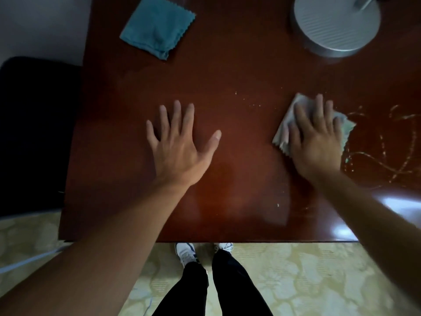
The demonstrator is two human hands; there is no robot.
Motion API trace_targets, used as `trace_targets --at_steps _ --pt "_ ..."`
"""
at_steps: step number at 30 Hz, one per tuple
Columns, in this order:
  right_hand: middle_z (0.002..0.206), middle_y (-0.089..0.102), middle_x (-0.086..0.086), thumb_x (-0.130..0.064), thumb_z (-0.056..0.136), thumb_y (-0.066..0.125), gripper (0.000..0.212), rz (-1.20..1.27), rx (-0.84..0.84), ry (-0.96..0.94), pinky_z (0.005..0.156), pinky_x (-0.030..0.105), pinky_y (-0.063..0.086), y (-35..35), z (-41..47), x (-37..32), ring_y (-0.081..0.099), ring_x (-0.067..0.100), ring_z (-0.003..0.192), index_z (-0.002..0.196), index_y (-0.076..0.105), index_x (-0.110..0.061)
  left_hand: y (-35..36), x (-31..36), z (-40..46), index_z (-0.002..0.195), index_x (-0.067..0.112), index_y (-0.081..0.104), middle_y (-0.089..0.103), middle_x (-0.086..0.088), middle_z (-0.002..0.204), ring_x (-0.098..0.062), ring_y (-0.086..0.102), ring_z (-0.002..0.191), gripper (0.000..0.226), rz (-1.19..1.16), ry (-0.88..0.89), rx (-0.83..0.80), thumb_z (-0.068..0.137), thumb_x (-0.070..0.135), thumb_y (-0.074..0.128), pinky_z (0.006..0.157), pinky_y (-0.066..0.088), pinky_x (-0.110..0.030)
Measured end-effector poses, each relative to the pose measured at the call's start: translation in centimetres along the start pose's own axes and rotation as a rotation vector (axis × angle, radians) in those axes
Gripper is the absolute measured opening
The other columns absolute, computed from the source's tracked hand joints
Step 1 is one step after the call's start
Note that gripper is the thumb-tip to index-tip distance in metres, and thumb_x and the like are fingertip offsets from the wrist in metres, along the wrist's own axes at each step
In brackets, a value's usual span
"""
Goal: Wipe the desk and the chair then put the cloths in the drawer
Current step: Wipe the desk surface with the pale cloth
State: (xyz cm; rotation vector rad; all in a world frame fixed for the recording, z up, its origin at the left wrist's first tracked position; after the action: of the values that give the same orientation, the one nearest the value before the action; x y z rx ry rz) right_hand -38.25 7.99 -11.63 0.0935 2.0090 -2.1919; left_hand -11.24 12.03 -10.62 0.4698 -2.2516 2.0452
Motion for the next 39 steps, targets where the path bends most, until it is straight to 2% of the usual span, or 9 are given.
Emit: trace_targets --at_steps 2,5,11,16,20,23,30,34,39 --pt "0.160 0.023 0.016 -0.040 0.105 0.025 0.053 0.026 -0.027 0.063 0.119 0.055 0.011 0.1 3.9 0.8 0.015 0.038 0.149 0.153 0.030 -0.020 0.2 0.5 1.1 0.158 0.030 0.006 -0.003 -0.003 0.168 -0.026 -0.009 0.154 0.086 0.050 -0.003 -0.041 0.089 0.080 0.003 0.122 -0.004 -0.057" --pt "0.158 0.029 0.016 -0.035 0.106 0.026 0.052 0.023 -0.001 0.017 0.120 0.054 0.012 0.7 5.8 -1.4 0.019 0.038 0.148 0.153 0.032 -0.014 0.8 0.6 1.6 0.158 0.031 0.005 -0.006 -0.003 0.167 -0.027 -0.010 0.153 0.083 0.093 -0.010 -0.053 0.091 0.079 0.004 0.122 -0.002 -0.057" --pt "0.154 0.036 0.013 -0.031 0.105 0.033 0.048 0.084 -0.094 -0.394 0.119 0.054 0.019 0.3 -1.2 -3.1 0.026 0.034 0.146 0.148 0.041 -0.013 0.7 0.6 1.5 0.158 0.029 0.011 0.001 -0.005 0.168 -0.028 -0.005 0.154 0.081 0.099 -0.006 -0.027 0.092 0.075 0.016 0.121 0.003 -0.058" --pt "0.158 0.031 0.015 -0.037 0.104 0.020 0.054 0.033 -0.066 -0.178 0.118 0.054 0.013 1.1 9.8 -1.4 0.020 0.038 0.147 0.152 0.032 -0.015 0.8 0.6 1.6 0.158 0.027 0.013 0.003 -0.007 0.167 -0.029 -0.003 0.154 0.081 0.112 0.001 -0.025 0.093 0.075 0.015 0.121 0.004 -0.058" --pt "0.155 0.036 0.014 -0.033 0.102 0.031 0.052 0.050 -0.075 -0.363 0.119 0.054 0.017 2.1 7.4 -6.6 0.026 0.037 0.146 0.150 0.038 -0.013 0.9 0.5 1.5 0.157 0.026 0.019 0.010 -0.008 0.167 -0.031 0.003 0.154 0.080 0.119 0.007 -0.004 0.093 0.073 0.018 0.121 0.008 -0.059" --pt "0.152 0.040 0.011 -0.032 0.102 0.037 0.048 0.101 -0.115 -0.495 0.119 0.052 0.022 1.0 2.6 -5.7 0.030 0.032 0.144 0.146 0.045 -0.013 0.9 0.6 1.4 0.157 0.027 0.020 0.012 -0.009 0.166 -0.031 0.005 0.154 0.079 0.125 0.007 0.005 0.093 0.073 0.020 0.120 0.009 -0.059" --pt "0.155 0.037 0.015 -0.033 0.102 0.020 0.054 0.068 -0.122 -0.287 0.116 0.055 0.018 2.2 16.1 -6.1 0.026 0.040 0.145 0.149 0.037 -0.014 1.2 0.3 1.5 0.156 0.026 0.027 0.016 -0.008 0.166 -0.030 0.008 0.154 0.078 0.099 0.013 0.045 0.094 0.073 0.028 0.121 0.009 -0.058" --pt "0.152 0.042 0.013 -0.027 0.101 0.038 0.048 0.096 -0.113 -0.540 0.117 0.056 0.022 2.5 10.1 -9.4 0.031 0.036 0.144 0.147 0.042 -0.012 1.2 0.4 1.4 0.155 0.027 0.030 0.018 -0.007 0.165 -0.029 0.009 0.154 0.074 0.087 0.006 0.056 0.095 0.070 0.030 0.121 0.010 -0.057" --pt "0.154 0.037 0.009 -0.040 0.105 0.024 0.053 0.159 -0.236 -0.683 0.120 0.051 0.019 0.5 4.7 -6.7 0.025 0.029 0.147 0.148 0.042 -0.014 0.9 0.5 1.5 0.154 0.026 0.034 0.022 -0.007 0.164 -0.029 0.010 0.154 0.067 0.078 -0.010 0.073 0.097 0.062 0.030 0.121 0.011 -0.056"
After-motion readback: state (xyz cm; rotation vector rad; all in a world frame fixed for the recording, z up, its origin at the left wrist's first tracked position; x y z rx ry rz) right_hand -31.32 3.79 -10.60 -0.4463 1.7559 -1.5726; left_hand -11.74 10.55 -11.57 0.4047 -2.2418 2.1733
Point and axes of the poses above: each hand's wrist, its own z-axis towards the middle knuckle, its own y-axis out of the palm, x = y × z, the point moved 1 cm from there along z, towards the middle knuckle
